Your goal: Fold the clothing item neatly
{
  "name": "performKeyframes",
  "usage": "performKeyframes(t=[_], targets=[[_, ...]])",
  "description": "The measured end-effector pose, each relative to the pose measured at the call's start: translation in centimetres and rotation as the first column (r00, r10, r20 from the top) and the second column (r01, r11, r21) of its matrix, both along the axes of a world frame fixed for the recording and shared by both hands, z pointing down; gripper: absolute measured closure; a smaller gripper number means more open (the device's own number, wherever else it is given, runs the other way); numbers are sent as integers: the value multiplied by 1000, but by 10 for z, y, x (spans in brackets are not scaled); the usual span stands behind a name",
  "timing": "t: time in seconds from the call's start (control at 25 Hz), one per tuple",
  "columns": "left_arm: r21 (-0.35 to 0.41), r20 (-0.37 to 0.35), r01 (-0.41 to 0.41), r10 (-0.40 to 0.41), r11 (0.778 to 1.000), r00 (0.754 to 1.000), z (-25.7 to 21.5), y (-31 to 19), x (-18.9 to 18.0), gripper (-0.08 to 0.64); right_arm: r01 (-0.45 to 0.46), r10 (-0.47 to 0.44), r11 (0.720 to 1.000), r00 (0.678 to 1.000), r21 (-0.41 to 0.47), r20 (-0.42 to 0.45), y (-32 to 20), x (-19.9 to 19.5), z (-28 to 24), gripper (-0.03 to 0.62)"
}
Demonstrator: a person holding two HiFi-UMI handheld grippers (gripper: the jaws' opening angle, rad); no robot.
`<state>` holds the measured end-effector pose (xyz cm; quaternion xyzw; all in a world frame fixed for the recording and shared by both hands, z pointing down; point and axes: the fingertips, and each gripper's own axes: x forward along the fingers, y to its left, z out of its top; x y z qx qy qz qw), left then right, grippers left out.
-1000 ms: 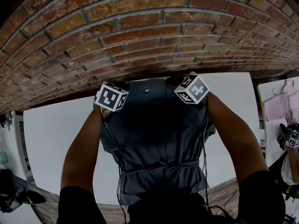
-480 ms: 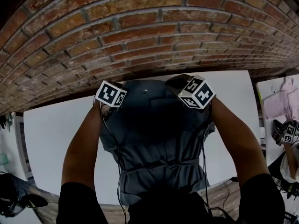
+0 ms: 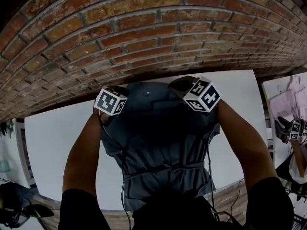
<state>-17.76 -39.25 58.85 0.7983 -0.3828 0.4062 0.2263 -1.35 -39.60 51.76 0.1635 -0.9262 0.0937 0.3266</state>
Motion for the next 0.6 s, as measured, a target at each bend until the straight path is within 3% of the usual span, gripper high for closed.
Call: performKeyframes(t=[0.12, 0.28, 0.4, 0.6], targets=[[80, -95, -19, 27, 997, 995, -25, 7, 4, 541, 20, -20, 1000, 1000, 0, -2, 7, 7, -3, 577], [200, -186, -64, 102, 978, 977, -63, 30, 11, 541, 27, -26, 1000, 996, -2, 83, 18, 10, -18, 577], [300, -162, -143, 198, 943, 967, -84, 58, 20, 541, 66, -68, 998, 993, 22, 94, 35, 15, -23, 577], [409, -48, -262, 307, 874, 950, -94, 107, 33, 541, 139, -141, 990, 987, 33, 80, 70, 25, -27, 577]])
